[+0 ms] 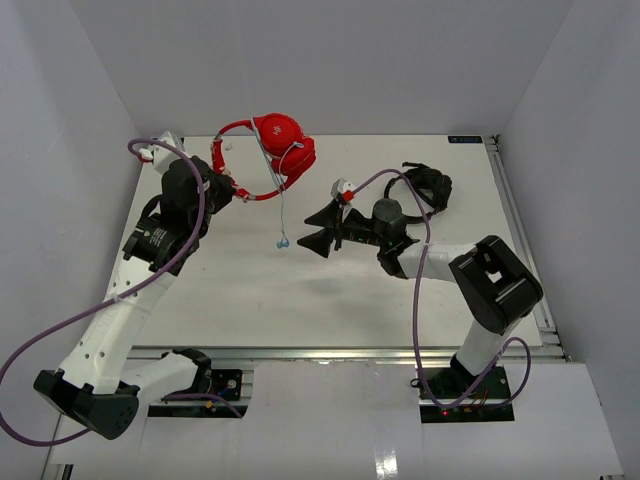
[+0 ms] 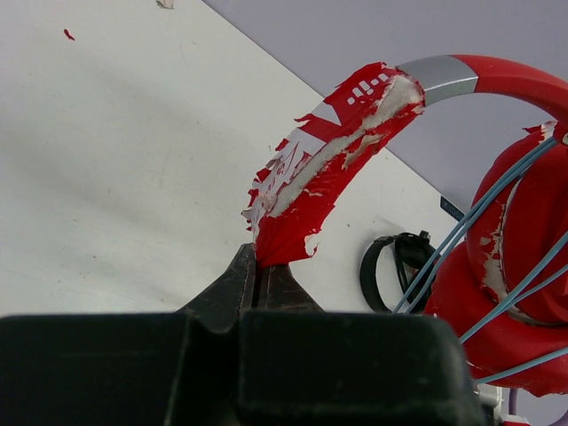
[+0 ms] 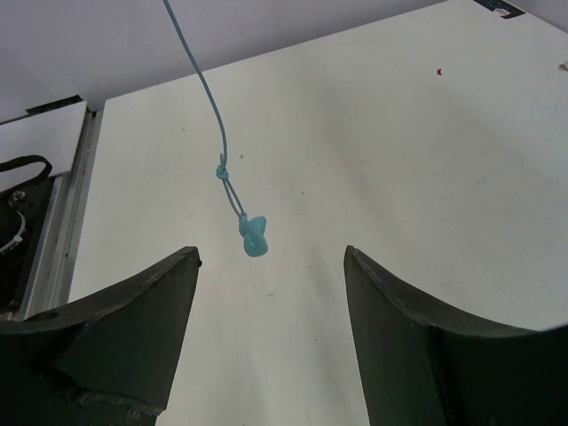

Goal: Wrap the headphones

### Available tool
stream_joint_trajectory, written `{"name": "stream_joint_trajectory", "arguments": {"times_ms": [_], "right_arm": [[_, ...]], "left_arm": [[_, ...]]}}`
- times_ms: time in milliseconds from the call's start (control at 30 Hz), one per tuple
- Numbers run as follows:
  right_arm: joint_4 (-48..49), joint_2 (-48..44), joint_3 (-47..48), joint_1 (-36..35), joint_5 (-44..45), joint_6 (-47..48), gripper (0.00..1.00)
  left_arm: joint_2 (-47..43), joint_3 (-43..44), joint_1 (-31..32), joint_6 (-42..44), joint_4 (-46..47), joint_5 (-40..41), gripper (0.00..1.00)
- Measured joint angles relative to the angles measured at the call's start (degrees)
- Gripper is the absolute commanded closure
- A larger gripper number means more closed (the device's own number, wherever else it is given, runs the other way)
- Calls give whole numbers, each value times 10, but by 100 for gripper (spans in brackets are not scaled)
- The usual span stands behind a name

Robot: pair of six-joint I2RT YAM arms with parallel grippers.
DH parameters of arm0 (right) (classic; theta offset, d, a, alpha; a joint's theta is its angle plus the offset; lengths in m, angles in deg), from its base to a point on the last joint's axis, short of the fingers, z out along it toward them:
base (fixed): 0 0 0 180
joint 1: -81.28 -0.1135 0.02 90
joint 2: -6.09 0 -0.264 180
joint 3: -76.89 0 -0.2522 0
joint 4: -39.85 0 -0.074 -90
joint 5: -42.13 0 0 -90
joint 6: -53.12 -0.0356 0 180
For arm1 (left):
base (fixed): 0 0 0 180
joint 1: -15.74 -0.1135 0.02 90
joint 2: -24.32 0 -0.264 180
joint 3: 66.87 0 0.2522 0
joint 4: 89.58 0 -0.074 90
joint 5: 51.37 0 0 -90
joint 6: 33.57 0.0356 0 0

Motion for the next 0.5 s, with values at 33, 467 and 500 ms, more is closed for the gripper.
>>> {"name": "stream_joint_trajectory", "arguments": {"times_ms": [33, 467, 500], "right_arm": [[5, 2, -2, -3, 0, 4, 28], [128, 26, -37, -33, -11, 15, 34], [134, 27, -37, -33, -12, 14, 34]], "left_arm": [[0, 0, 0, 0, 0, -3, 100], [-1, 0, 0, -9, 1, -48, 100], [-1, -1, 0, -11, 3, -52, 100]]}}
